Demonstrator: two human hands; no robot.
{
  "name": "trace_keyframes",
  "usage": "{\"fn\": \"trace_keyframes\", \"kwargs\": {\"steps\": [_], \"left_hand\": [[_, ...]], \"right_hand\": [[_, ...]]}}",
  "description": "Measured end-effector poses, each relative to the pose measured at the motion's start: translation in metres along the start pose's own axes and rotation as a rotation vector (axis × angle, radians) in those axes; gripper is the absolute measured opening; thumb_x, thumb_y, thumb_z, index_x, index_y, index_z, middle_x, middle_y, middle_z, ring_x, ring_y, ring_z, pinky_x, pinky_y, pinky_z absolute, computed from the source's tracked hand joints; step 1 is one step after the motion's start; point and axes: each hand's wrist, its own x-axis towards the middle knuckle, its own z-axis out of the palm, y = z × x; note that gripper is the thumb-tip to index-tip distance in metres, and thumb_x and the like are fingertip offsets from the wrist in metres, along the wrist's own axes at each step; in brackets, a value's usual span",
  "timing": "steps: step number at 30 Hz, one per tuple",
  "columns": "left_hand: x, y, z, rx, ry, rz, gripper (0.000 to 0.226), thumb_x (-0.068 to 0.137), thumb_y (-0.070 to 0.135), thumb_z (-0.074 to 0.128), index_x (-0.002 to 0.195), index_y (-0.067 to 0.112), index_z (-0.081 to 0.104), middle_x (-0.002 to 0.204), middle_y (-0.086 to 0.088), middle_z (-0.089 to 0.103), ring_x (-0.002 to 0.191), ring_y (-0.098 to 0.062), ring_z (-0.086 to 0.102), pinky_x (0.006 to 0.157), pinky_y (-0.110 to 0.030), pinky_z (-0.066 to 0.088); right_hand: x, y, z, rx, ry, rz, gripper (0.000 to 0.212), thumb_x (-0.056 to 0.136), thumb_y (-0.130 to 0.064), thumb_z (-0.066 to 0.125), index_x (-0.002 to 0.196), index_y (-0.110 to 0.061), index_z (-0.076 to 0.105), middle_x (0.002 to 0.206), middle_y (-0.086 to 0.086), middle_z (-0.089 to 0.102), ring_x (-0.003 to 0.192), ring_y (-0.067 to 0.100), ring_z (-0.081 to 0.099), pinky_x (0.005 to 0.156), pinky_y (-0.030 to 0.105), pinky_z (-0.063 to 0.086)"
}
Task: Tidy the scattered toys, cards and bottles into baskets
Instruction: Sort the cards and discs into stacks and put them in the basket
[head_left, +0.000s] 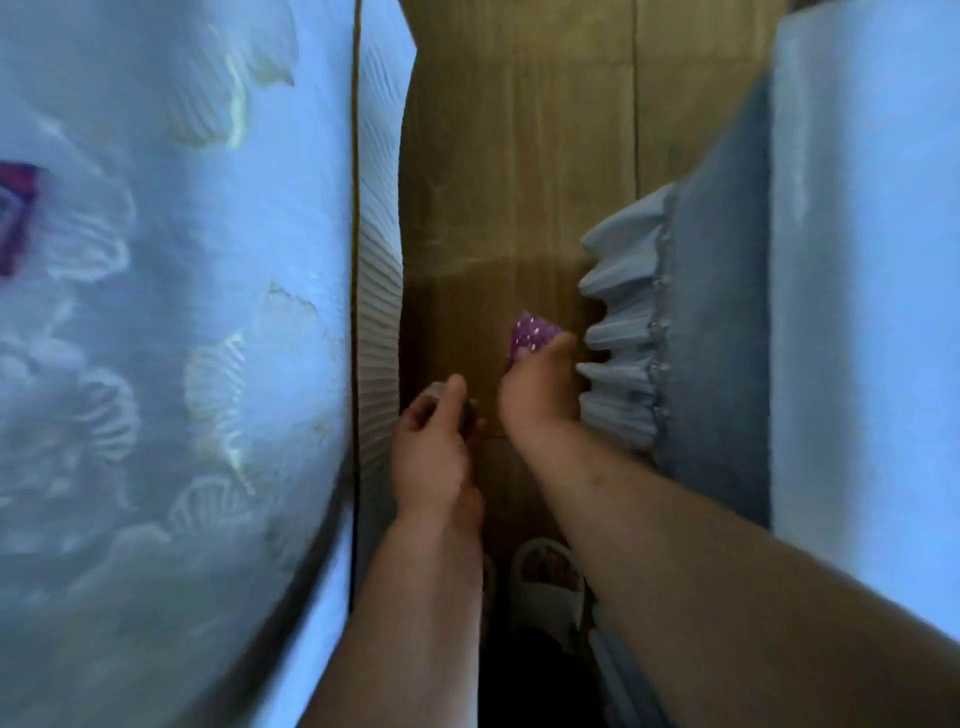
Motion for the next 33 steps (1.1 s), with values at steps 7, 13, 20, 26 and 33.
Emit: {"fn": "trace_keyframes", "kwargs": {"steps": [7,13,20,26,33], "left_hand": [[-0.114,0.063,0.030,0.066,-0.161,0.141,0.016,0.087,0.018,0.070,0.100,0.011,0.064,0.081,-0.002,0.068,0.074,-0.014,0.067,0.073,-0.031,0.056],[-0.193,0.074,0.069,0.198,-0.343,0.072,0.011,0.086,0.016,0.071,0.095,0.015,0.064,0.076,0.002,0.069,0.080,-0.013,0.068,0.067,-0.024,0.056],[-0.249,0.063,0.101,0.326,-0.483,0.015,0.010,0.086,0.012,0.071,0.093,0.009,0.066,0.071,0.001,0.065,0.078,-0.015,0.064,0.072,-0.026,0.054],[-0.258,0.065,0.103,0.364,-0.478,0.029,0.029,0.085,0.011,0.072,0.110,-0.001,0.065,0.082,-0.005,0.066,0.079,-0.018,0.062,0.076,-0.031,0.054],[-0.260,0.078,0.102,0.396,-0.434,0.022,0.026,0.084,0.016,0.074,0.108,0.008,0.068,0.089,-0.007,0.070,0.087,-0.019,0.068,0.083,-0.033,0.058]], "right_hand": [[-0.127,-0.006,-0.168,0.161,0.073,-0.345,0.018,0.093,-0.028,0.058,0.111,-0.027,0.056,0.098,-0.008,0.068,0.086,0.012,0.062,0.079,0.027,0.050],[-0.141,0.044,-0.281,0.431,0.434,-0.055,0.005,0.095,-0.017,0.053,0.096,-0.015,0.048,0.085,0.005,0.059,0.071,0.019,0.055,0.064,0.026,0.036],[-0.096,0.075,-0.336,1.062,0.389,0.519,0.016,0.082,-0.025,0.073,0.081,-0.012,0.064,0.078,0.007,0.067,0.069,0.020,0.066,0.069,0.037,0.057],[-0.063,0.076,-0.331,0.848,0.309,0.646,0.078,0.073,-0.054,0.072,0.133,-0.011,0.047,0.109,0.000,0.048,0.114,0.023,0.056,0.091,0.033,0.045],[-0.018,0.085,-0.323,0.777,0.059,0.520,0.068,0.079,-0.046,0.064,0.133,-0.009,0.048,0.126,0.007,0.056,0.099,0.021,0.057,0.070,0.031,0.050]]}}
